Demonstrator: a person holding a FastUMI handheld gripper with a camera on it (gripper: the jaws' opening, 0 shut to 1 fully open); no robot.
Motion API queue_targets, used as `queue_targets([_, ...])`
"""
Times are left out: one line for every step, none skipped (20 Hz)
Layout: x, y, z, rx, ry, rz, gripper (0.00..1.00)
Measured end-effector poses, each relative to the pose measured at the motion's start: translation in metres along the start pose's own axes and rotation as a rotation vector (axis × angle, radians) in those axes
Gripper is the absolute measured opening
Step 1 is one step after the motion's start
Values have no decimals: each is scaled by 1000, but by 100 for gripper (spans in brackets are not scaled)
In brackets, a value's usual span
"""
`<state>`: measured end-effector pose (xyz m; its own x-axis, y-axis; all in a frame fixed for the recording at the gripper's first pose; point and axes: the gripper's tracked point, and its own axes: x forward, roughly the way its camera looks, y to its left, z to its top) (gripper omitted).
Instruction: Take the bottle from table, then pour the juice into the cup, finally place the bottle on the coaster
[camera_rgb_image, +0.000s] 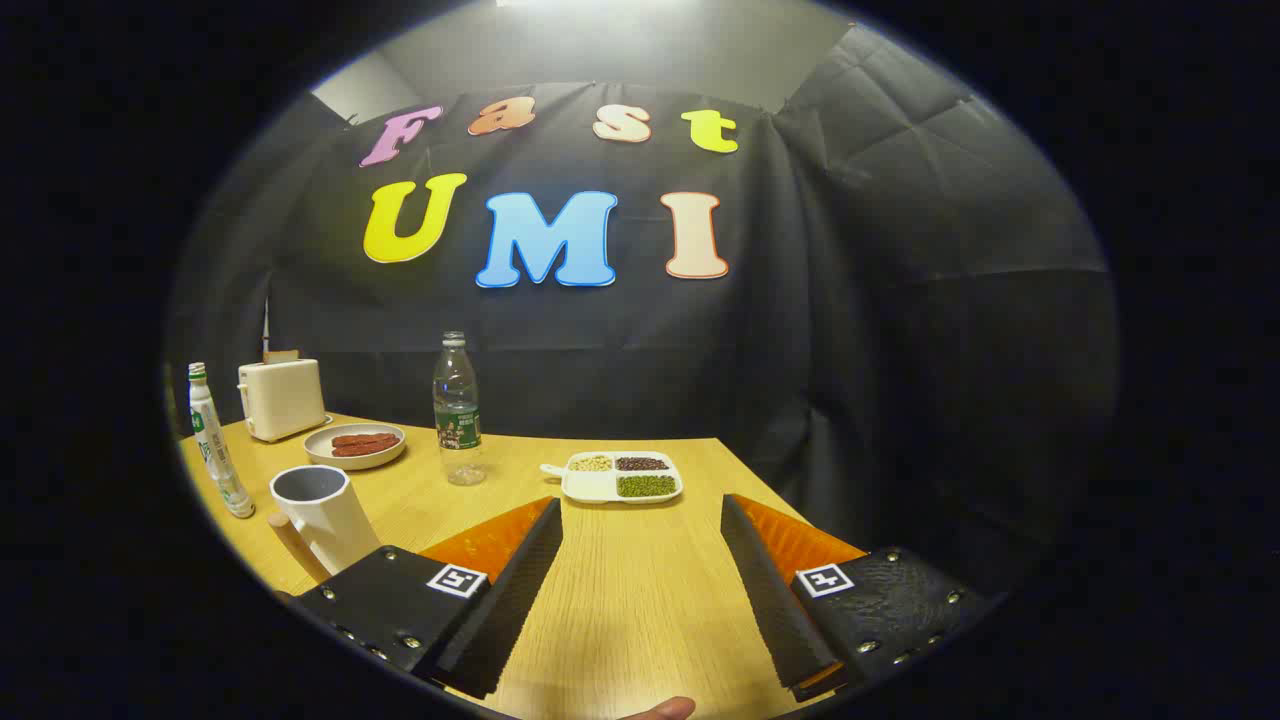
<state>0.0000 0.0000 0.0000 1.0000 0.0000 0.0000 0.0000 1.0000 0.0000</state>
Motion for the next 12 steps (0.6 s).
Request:
queue_targets([-6,1,9,11,1,-36,97])
queue_targets([-14,6,19,20,-7,-50,97])
queue_targets([-23,14,25,15,-25,-48,97])
queue_targets([-30,21,34,1,-40,-45,97])
queue_targets([-35,27,40,-11,-49,-37,97])
queue_targets([-41,33,49,-25,-61,-27,97])
queue_targets([-45,37,58,-36,-79,-22,97])
queue_targets([-48,41,66,-37,-94,-16,97])
queue_targets([-50,45,71,-29,-98,-8,97])
queue_targets([-53,49,75,-23,-101,0,97])
queue_targets([-54,55,79,-13,-107,10,97])
queue_targets([-56,61,84,4,-112,24,97])
